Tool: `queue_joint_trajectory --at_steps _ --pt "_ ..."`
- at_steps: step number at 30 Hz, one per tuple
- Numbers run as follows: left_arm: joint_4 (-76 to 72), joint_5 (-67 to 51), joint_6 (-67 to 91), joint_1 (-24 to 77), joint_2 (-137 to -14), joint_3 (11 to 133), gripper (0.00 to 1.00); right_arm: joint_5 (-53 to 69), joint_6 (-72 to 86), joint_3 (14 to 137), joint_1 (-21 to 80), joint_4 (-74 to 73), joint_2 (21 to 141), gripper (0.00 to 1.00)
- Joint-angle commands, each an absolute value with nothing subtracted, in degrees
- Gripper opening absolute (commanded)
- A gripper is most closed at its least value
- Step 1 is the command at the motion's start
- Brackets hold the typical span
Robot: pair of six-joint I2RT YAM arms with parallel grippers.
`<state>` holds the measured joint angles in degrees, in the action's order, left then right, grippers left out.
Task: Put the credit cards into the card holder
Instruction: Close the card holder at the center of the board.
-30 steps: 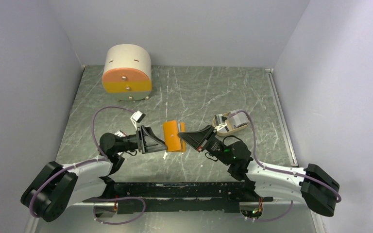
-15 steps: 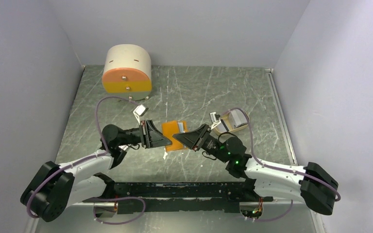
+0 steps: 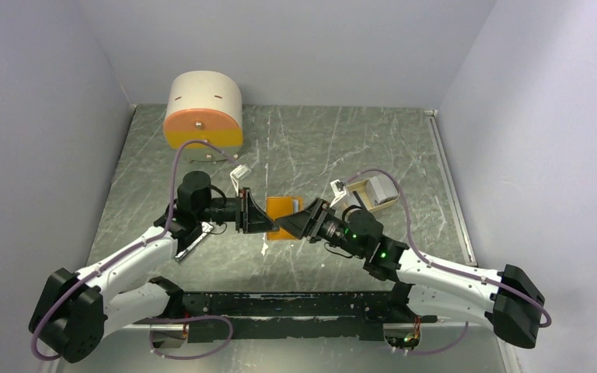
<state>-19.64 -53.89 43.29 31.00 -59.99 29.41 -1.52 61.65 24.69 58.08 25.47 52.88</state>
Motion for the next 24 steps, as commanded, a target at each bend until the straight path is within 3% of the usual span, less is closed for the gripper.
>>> queue_joint_trajectory --at_steps 1,6,8,10,13,16,18,24 --pt "-5.8 -53.0 33.5 31.4 -61.4 32.6 0.26 -1.7 60.0 27.6 57.9 24.6 53.1 0.63" --pt "-1.5 -50.5 30.6 31.9 -61.4 33.8 0.28 -3.6 61.5 24.9 57.2 25.3 51.8 0.59" --pt "-0.9 -49.7 30.5 32.0 -61.3 33.8 0.32 -3.4 61.6 24.2 56.7 26.7 51.6 0.36" --pt "-0.7 -49.4 31.0 32.0 -60.6 34.0 0.45 -2.8 61.5 23.8 56.3 27.9 51.5 0.15" --pt "-5.5 -50.7 35.9 32.0 -57.1 32.0 0.62 -2.2 62.9 21.3 55.9 33.3 50.4 0.02" --pt "-17.3 -52.2 46.3 32.0 -52.7 27.9 0.72 -2.4 64.3 18.6 55.6 40.7 49.4 0.00" --pt "-33.8 -52.6 56.3 32.0 -51.0 22.1 0.76 -1.8 64.7 16.9 55.6 48.4 49.1 0.00" --pt "-60.3 -51.8 71.4 32.0 -53.7 15.6 0.79 -0.1 65.3 15.8 55.6 58.3 48.9 0.00"
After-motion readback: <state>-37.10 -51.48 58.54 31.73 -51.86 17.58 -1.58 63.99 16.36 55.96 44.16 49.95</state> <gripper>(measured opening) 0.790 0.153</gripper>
